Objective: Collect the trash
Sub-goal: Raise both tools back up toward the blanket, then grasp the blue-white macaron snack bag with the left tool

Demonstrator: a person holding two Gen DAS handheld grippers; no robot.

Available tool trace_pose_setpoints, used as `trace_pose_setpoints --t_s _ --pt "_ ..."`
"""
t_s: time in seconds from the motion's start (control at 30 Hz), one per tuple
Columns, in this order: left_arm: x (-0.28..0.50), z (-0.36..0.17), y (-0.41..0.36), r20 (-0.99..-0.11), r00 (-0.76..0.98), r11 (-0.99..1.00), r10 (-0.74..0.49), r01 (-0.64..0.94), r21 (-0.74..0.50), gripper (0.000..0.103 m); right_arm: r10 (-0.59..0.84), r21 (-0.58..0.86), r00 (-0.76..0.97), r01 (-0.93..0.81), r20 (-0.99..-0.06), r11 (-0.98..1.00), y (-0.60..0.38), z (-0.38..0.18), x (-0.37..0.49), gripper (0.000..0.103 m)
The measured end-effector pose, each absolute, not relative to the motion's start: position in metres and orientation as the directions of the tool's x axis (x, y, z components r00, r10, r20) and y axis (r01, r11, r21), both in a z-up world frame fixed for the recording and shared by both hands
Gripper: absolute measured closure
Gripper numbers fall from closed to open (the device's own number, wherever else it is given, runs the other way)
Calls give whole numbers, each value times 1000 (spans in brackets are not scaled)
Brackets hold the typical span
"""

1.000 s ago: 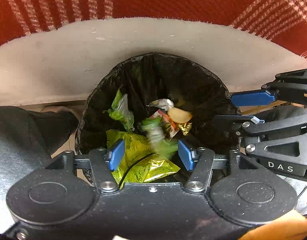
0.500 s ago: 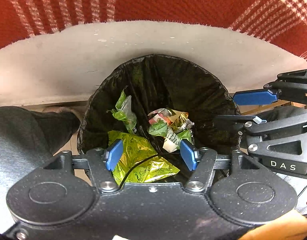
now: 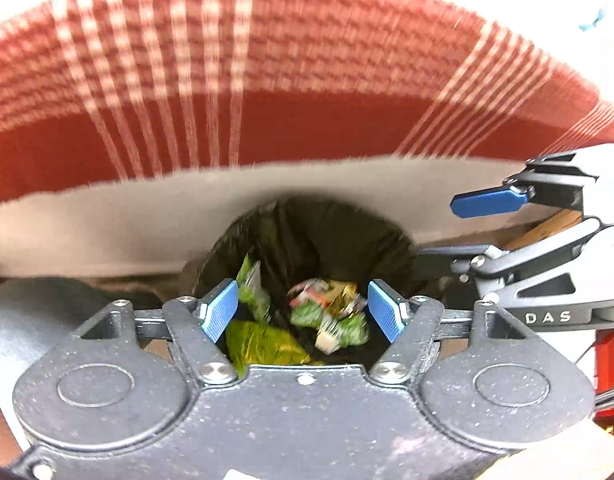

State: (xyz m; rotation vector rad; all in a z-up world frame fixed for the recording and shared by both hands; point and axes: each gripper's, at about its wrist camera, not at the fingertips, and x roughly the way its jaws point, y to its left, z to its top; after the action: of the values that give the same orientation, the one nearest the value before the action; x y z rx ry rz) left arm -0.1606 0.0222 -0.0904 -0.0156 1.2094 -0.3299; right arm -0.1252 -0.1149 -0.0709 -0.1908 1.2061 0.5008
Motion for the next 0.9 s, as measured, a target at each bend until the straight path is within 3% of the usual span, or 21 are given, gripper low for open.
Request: trace_pose_setpoints --t_s 0.23,0.53,0.67,0.9 --pt "-171 -27 28 -846 399 913 -354 342 -221 27 317 101 372 -498 -872 861 -123 -17 -135 27" --pt "-153 66 54 -681 580 886 -446 392 -247 17 439 165 510 -496 -739 853 -152 62 -130 19" --pt "-127 95 65 -606 700 923 -377 338 -183 13 429 170 600 -439 -676 882 -166 84 -108 19" --pt "-44 101 69 -507 822 966 -259 236 -110 7 258 57 754 -282 -605 958 -193 99 -52 18"
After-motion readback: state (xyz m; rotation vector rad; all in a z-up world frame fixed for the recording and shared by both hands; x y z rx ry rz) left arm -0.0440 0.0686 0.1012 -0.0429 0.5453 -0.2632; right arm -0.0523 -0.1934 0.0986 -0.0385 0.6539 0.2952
